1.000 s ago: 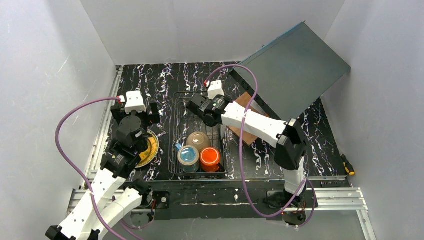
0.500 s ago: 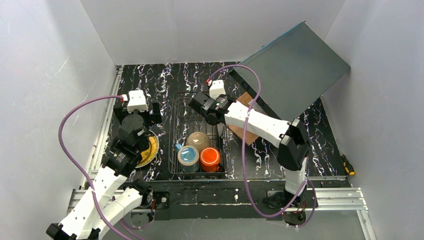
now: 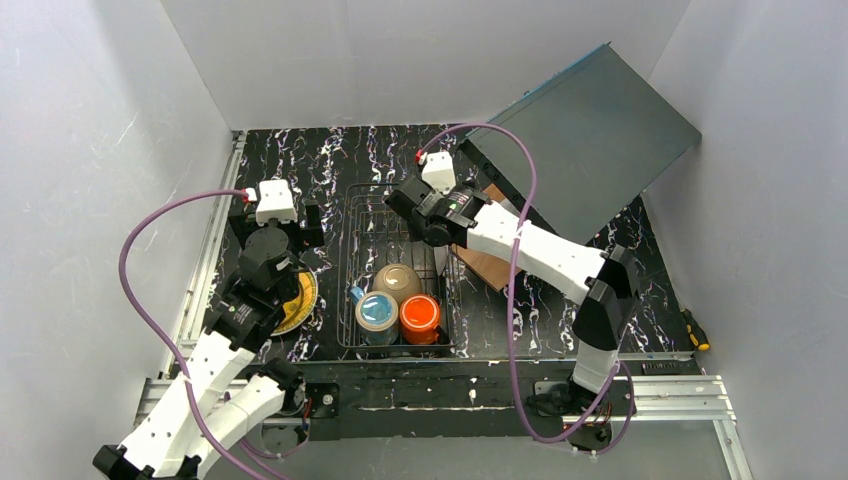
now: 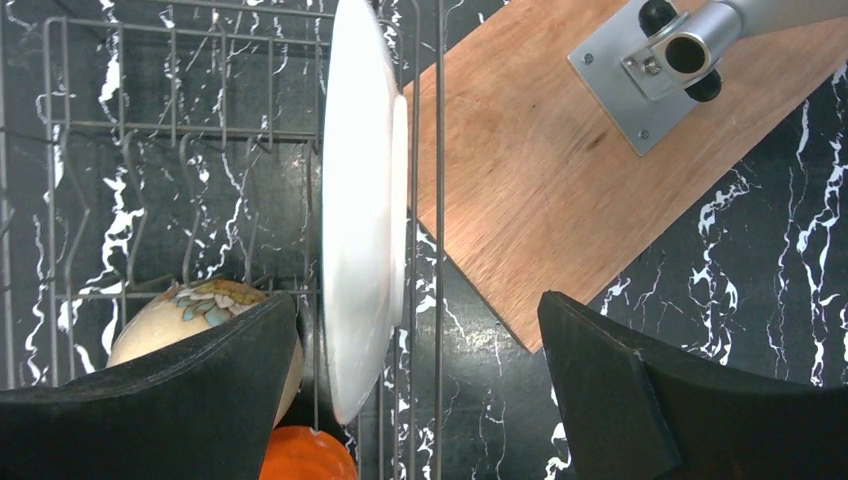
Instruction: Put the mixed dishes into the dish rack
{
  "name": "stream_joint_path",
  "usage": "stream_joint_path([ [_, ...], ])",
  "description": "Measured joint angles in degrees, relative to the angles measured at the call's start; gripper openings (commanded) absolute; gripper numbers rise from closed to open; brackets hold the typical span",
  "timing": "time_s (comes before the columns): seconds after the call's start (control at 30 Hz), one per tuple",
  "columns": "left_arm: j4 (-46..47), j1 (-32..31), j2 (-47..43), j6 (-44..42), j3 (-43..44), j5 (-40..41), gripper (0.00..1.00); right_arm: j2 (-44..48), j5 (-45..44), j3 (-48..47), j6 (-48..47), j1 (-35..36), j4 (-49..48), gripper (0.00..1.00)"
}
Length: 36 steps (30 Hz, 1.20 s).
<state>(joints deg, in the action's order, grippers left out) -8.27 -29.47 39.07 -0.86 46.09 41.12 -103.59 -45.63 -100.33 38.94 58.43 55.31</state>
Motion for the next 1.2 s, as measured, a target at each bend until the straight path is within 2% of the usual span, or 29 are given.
stream_joint_path([
  [0.47,-0.22,0.00,1.14,0.17,0.00,-0.04,0.95,4.15,4.96,1.40,-6.32,2.19,-3.69,0.98],
  [0.77,-2.32,0.00,3.85,3.85,0.04,0.02,0.96,18.49,11.72,10.36,-10.95,3.89,-12.70,0.98],
  [0.97,-13.88,0.00,5.86,16.55,2.21,1.27,0.97,25.07,14.80,17.40,-12.04,3.89,-17.86,0.98],
  [1.2,-36.33,0.00,4.72,37.35,2.29,1.49,0.96,30.32,16.85,26.12,-12.68,3.89,-21.05,0.98],
])
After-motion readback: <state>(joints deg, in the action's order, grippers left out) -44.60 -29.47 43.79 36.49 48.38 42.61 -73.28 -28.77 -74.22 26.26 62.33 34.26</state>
